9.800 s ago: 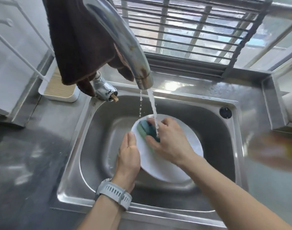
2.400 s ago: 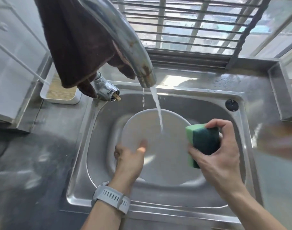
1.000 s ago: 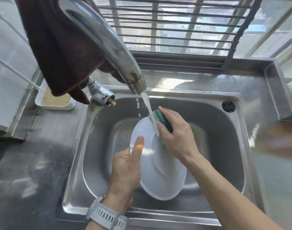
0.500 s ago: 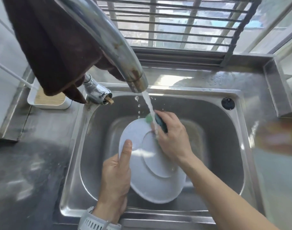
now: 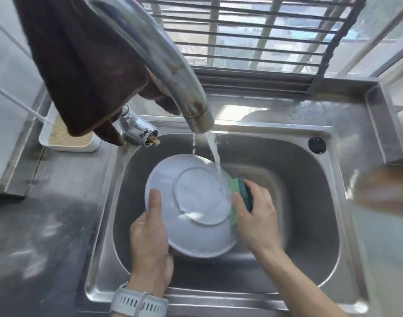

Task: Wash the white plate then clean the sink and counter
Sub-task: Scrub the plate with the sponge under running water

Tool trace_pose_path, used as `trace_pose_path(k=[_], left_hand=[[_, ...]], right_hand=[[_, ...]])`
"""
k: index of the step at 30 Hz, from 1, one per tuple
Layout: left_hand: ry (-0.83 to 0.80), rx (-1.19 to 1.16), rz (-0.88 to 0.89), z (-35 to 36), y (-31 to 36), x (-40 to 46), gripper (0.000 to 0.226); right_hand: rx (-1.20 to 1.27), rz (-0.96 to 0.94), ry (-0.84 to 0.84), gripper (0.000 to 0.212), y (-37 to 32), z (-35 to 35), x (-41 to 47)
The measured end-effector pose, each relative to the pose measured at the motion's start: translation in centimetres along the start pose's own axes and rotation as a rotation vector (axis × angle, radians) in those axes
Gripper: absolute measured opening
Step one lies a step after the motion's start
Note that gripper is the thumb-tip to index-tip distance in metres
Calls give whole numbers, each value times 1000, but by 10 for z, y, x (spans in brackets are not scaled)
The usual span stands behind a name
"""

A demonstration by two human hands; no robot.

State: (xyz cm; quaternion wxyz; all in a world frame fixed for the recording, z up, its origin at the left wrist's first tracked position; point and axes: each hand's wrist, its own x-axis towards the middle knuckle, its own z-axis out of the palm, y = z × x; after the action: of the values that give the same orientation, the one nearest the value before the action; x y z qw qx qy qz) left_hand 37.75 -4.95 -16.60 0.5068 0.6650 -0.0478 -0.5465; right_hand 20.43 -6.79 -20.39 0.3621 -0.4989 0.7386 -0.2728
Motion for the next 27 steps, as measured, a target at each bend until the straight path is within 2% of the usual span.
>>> trace_pose_path(k=[3, 7, 10, 13, 16, 19, 22, 25, 27], left_hand=[[-13, 10, 10, 0, 6, 3, 33], [-67, 96, 0, 5, -1, -5, 43], [-81, 162, -24, 13, -12, -8, 44], [-86, 121, -39, 22, -17, -8, 50], [-113, -1, -121, 18, -10, -5, 73], [-180, -196, -296, 10, 3, 2, 97], [-198, -257, -389, 5, 9, 10, 94], [-215, -230, -503, 9, 12, 10, 72], [-206, -213, -531, 14, 12, 7, 69]], right_hand=[[18, 24, -37, 36, 0, -1, -13], [-34, 95, 19, 40, -17, 8, 38], [-84, -117, -15, 44, -44, 23, 54], [-101, -377, -84, 43, -65, 43, 31], [-200, -510, -170, 45, -71, 46, 11], [-377, -639, -236, 47, -69, 38, -5], [-441, -753, -284, 43, -59, 31, -27], [-411, -829, -236, 37, -40, 20, -37], [-391, -881, -230, 35, -26, 7, -39]])
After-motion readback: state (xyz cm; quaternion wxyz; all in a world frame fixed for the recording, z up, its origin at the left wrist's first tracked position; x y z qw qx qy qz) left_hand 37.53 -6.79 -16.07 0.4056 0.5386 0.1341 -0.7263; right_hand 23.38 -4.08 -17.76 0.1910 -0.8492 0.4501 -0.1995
